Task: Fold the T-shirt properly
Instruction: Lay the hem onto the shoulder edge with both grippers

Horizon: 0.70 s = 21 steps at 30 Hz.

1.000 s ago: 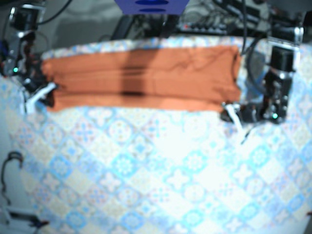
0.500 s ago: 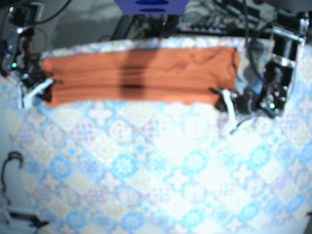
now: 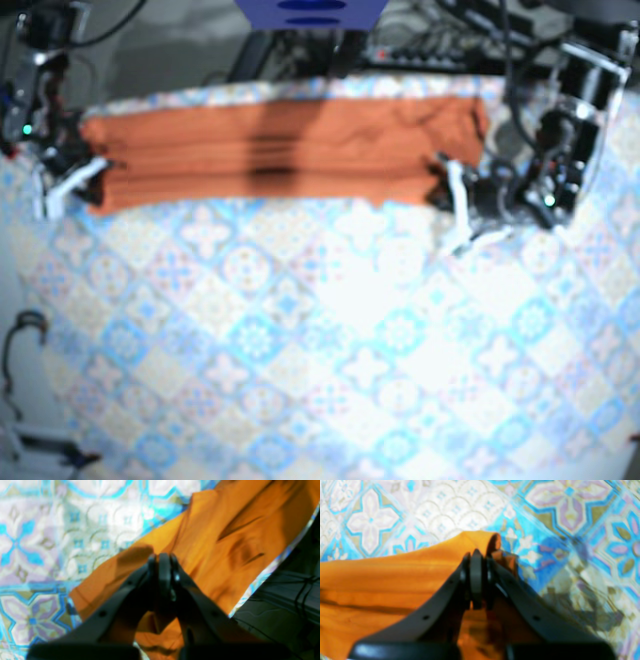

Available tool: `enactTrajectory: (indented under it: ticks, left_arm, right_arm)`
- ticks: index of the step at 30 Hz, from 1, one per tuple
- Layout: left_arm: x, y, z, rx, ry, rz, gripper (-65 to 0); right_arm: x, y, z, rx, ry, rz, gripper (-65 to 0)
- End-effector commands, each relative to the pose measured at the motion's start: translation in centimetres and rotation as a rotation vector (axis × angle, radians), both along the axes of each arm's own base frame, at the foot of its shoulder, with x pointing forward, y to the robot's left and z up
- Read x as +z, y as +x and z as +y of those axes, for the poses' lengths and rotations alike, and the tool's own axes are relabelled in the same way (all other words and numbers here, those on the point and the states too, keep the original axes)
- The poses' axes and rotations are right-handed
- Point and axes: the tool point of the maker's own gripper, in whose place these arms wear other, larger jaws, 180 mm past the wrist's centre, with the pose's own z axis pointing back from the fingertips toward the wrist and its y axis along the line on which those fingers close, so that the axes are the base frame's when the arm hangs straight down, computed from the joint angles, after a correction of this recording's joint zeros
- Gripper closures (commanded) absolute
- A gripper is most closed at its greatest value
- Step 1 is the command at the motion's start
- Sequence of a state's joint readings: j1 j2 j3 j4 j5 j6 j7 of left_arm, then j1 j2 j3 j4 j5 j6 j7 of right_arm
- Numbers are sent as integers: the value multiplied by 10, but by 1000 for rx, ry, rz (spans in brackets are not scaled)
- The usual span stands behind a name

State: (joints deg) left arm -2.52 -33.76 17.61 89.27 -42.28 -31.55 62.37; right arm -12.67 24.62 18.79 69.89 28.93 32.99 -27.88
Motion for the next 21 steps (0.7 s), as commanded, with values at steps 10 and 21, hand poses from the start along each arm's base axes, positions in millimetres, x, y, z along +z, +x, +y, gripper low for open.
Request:
enactTrajectory:
  ticks: [10, 21]
  left_arm:
    - [4, -1, 14, -2, 23, -11, 0]
    - [5, -25, 3, -51, 17, -2, 0]
  right_arm:
    - [31, 8, -28, -36, -53, -48, 0]
    - [14, -7, -14, -43, -16, -12, 0]
